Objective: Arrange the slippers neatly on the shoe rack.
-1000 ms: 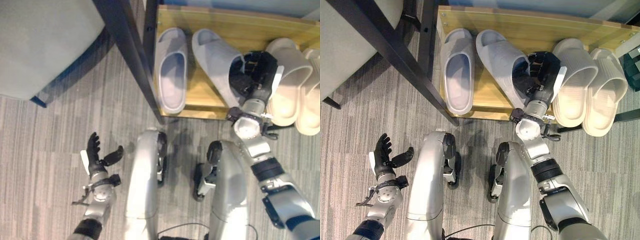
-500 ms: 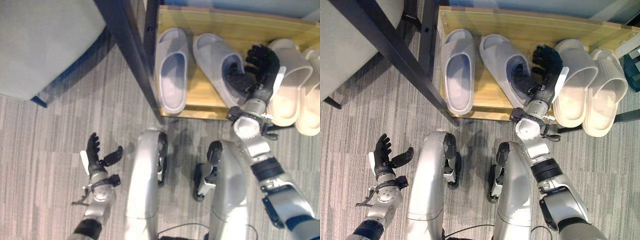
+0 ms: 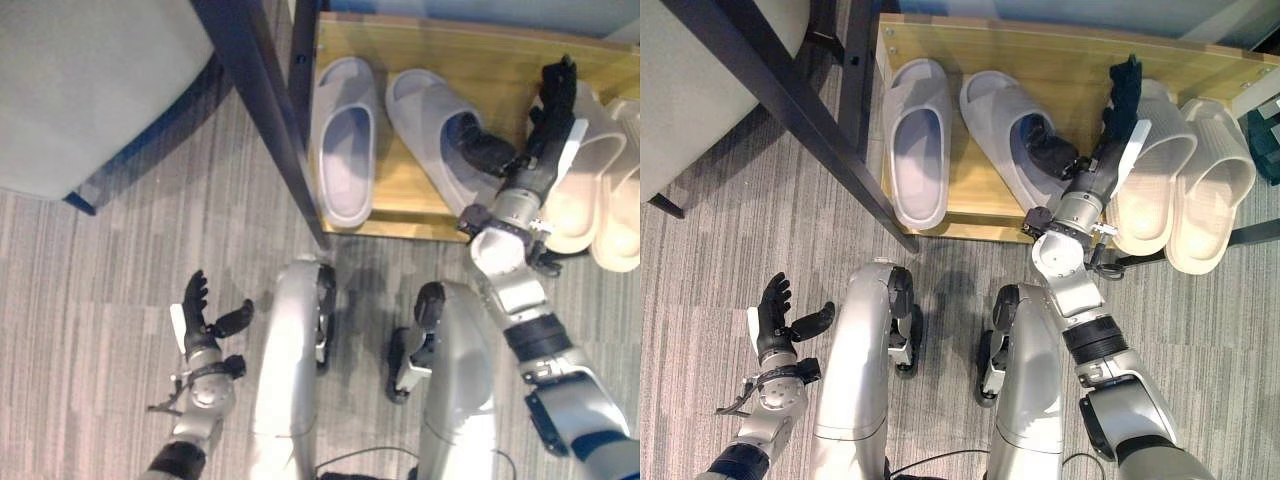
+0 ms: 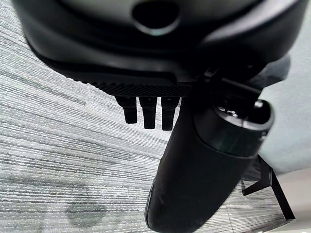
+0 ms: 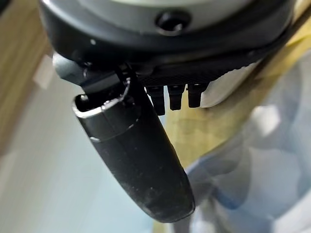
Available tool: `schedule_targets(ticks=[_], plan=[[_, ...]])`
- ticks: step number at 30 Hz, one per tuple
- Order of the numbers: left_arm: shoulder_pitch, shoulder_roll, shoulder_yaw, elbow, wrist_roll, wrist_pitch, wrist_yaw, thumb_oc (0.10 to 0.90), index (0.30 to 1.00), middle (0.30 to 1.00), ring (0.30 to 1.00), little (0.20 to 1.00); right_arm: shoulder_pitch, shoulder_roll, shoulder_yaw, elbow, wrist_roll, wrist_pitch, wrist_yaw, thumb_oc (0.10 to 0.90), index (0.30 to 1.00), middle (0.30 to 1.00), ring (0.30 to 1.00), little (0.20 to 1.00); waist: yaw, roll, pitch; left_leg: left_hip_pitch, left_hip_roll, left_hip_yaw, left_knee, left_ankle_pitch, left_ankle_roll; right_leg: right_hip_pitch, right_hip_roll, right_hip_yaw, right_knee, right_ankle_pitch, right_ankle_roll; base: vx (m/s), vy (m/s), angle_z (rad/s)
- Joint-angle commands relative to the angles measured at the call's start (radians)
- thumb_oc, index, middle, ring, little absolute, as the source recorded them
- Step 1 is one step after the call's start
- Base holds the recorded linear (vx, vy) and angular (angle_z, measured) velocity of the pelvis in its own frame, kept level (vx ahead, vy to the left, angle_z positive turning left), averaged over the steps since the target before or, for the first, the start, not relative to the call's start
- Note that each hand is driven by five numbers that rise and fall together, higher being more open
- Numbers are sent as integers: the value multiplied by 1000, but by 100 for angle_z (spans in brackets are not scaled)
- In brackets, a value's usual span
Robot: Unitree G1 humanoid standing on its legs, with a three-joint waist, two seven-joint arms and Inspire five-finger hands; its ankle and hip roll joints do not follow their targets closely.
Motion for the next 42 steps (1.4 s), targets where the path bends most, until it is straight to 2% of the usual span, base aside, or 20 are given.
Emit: schedule_targets(ticks=[1,7,16,27,42], plan=[[22,48,-52,-40,76,-30,5,800,900,900,900,900,-40,-64,-81,-207,-77,-85,-7,800,900,900,900,900,20,1,-30,52,-68,-150,47,-152,6,-61,-14,74,-76,124,-63,0,0,0],[37,52,-41,-46,77,-23,-6,800,900,900,900,900,-17,-74,-77,-249,-66,-86,14,800,900,900,900,900,19,-2,-30,52,-71,-152,44,-147,5,-61,-15,74,-78,125,-64,0,0,0],[31,44,-38,-42,102,-17,-34,800,900,900,900,900,177,-81,-131,-378,-64,-116,91,800,900,900,900,900,7,-26,-30,52,-86,-152,21,-133,3,-61,-14,84,-88,130,-66,0,0,0],[19,31,-44,-26,125,-14,-34,800,900,900,900,900,253,-78,-134,-410,-68,-122,134,800,900,900,900,900,-8,-19,-30,52,-81,-151,30,-137,2,-61,-13,86,-80,120,-64,0,0,0],[17,42,-41,-56,149,-11,-51,800,900,900,900,900,269,-65,-64,-417,-60,-112,224,800,900,900,900,900,-9,-19,-30,52,-80,-149,30,-135,-3,-61,-12,85,-79,115,-66,0,0,0]])
